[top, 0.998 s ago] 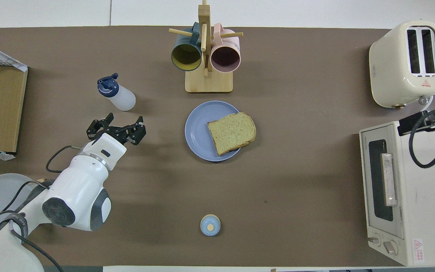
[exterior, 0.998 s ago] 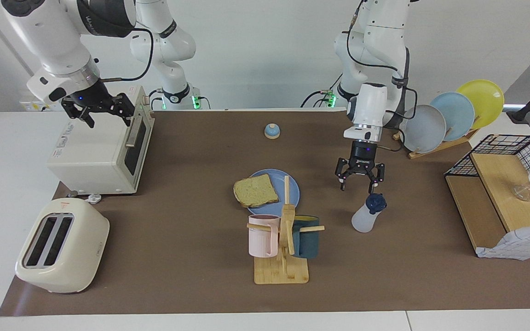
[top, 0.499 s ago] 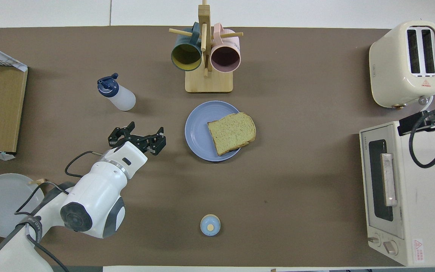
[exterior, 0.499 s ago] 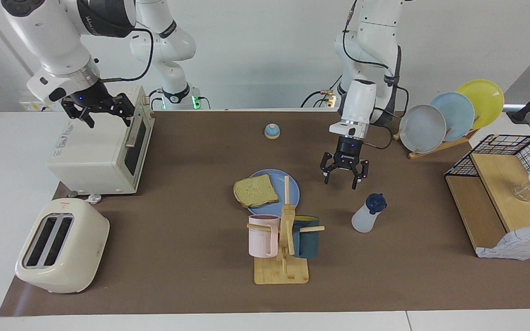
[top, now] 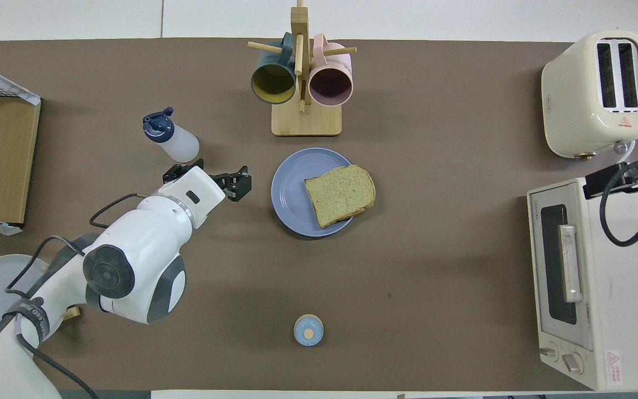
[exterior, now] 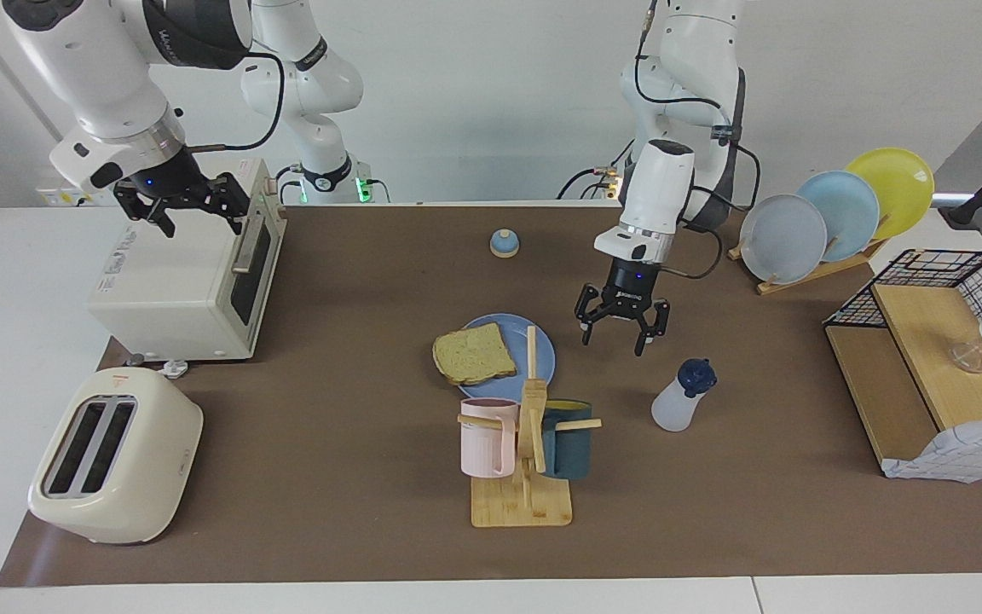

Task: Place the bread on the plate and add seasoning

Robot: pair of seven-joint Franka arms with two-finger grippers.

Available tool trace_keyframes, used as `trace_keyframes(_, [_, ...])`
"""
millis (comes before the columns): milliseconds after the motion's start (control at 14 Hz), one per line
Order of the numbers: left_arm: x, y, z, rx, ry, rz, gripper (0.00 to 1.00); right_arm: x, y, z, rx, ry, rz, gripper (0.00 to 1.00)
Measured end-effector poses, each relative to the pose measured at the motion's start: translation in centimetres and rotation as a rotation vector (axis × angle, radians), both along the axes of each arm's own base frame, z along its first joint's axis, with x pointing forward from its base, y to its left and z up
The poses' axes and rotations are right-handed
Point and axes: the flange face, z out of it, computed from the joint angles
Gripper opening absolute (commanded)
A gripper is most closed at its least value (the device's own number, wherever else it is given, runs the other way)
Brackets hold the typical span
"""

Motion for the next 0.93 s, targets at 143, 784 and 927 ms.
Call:
trace_keyframes(143, [1.4,-0.2,2.1,0.011,0.044,0.010,1.00,0.0,0.0,0.0,0.000,0.000,0.000,1.00])
trace_keyframes(784, [6.4,5.0,14.6,0.080,0.282,0.100,1.00,0.0,0.0,0.0,0.000,0.000,0.000,1.00])
trace_keyframes(927, [6.2,7.8,17.4,0.114,0.343,0.087,1.00,0.0,0.0,0.0,0.000,0.000,0.000,1.00])
